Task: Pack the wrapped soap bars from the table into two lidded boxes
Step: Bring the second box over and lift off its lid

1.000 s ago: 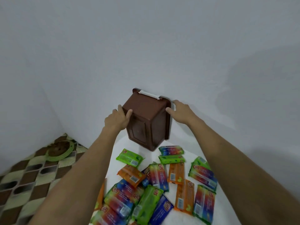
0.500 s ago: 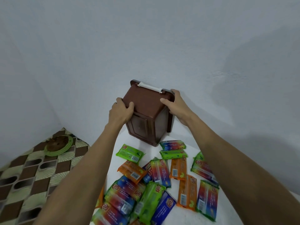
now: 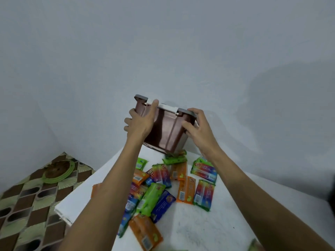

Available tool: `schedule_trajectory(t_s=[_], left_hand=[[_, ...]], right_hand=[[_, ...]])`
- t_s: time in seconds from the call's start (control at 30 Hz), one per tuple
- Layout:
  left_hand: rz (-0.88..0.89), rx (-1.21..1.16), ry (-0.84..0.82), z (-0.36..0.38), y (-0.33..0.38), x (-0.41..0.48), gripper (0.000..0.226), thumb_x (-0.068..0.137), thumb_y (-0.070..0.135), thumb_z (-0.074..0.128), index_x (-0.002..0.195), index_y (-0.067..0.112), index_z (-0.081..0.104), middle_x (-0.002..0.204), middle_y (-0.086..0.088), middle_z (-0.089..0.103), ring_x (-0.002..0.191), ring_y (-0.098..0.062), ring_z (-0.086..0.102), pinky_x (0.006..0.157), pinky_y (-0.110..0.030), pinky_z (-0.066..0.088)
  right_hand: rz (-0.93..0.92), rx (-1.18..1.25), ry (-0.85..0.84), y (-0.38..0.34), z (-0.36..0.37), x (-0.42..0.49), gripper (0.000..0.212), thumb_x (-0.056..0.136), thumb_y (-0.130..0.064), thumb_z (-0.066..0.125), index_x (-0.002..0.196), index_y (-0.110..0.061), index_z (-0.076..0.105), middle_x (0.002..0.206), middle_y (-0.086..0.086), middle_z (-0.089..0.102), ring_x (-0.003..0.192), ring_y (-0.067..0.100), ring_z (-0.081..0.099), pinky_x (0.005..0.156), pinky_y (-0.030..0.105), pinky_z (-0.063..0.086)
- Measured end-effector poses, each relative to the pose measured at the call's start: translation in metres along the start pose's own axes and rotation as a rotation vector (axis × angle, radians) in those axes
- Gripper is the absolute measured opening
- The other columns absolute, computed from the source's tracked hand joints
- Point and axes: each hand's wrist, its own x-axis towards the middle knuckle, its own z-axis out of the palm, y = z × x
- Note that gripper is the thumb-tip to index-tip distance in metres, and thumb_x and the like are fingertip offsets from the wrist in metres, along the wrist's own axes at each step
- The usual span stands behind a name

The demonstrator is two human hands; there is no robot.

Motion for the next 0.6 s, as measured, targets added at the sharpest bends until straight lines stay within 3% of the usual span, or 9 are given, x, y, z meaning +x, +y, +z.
schedule_trajectory(t_s=[0.1,0.27,0.37,0.43,0.53,0.6], left_hand=[[-0.004,0.021,-0.006,0.017,0.005,-0.047,0.112,0.061,0.095,0.041,0.149,0.046,-0.007,0.151,-0.020,0.019,0.136,-0.043,0.021,0.108,-0.060,0.025],[0.039,0.045,0.031,0.045,0.002,-0.127,0.114,0.060,0.092,0.048,0.138,0.056,-0.028,0.148,-0.023,0.021,0.135,-0.047,0.024,0.103,-0.067,0.029],[0.054,0.035,0.021,0.057,0.005,-0.174,0.108,0.072,0.074,0.056,0.141,0.053,-0.025,0.147,-0.025,0.022,0.132,-0.048,0.026,0.100,-0.062,0.032],[0.037,0.006,0.002,0.065,0.006,-0.203,0.104,0.077,0.062,0.058,0.145,0.048,-0.018,0.148,-0.025,0.020,0.131,-0.048,0.026,0.099,-0.057,0.033],[-0.004,-0.035,-0.032,0.077,0.003,-0.242,0.103,0.077,0.056,0.060,0.147,0.043,-0.013,0.148,-0.025,0.019,0.128,-0.049,0.031,0.100,-0.055,0.038],[-0.036,-0.078,-0.090,0.084,-0.002,-0.264,0.102,0.078,0.052,0.061,0.147,0.041,-0.013,0.148,-0.022,0.019,0.123,-0.049,0.037,0.088,-0.058,0.050]], right_hand=[[-0.065,-0.052,0.029,-0.009,-0.023,-0.044,0.034,0.084,-0.036,0.061,0.116,-0.033,0.051,0.122,-0.007,0.056,0.118,0.014,0.054,0.100,0.047,0.049],[-0.130,-0.127,0.100,-0.017,-0.068,-0.119,0.026,0.090,-0.013,0.061,0.111,-0.026,0.055,0.109,-0.009,0.060,0.105,0.005,0.058,0.092,0.029,0.051],[-0.153,-0.120,0.103,-0.022,-0.094,-0.166,0.028,0.089,-0.004,0.060,0.111,-0.022,0.056,0.110,-0.004,0.060,0.102,0.000,0.058,0.086,0.016,0.049],[-0.165,-0.116,0.097,-0.026,-0.113,-0.196,0.029,0.089,-0.001,0.059,0.112,-0.019,0.057,0.112,-0.002,0.060,0.105,-0.003,0.057,0.091,0.013,0.048],[-0.183,-0.138,0.069,-0.027,-0.138,-0.233,0.029,0.087,-0.007,0.061,0.112,-0.020,0.058,0.115,-0.002,0.058,0.113,0.002,0.055,0.099,0.020,0.047],[-0.188,-0.189,0.061,-0.024,-0.154,-0.254,0.028,0.084,-0.015,0.060,0.111,-0.020,0.060,0.120,-0.001,0.056,0.118,0.007,0.053,0.102,0.027,0.047]])
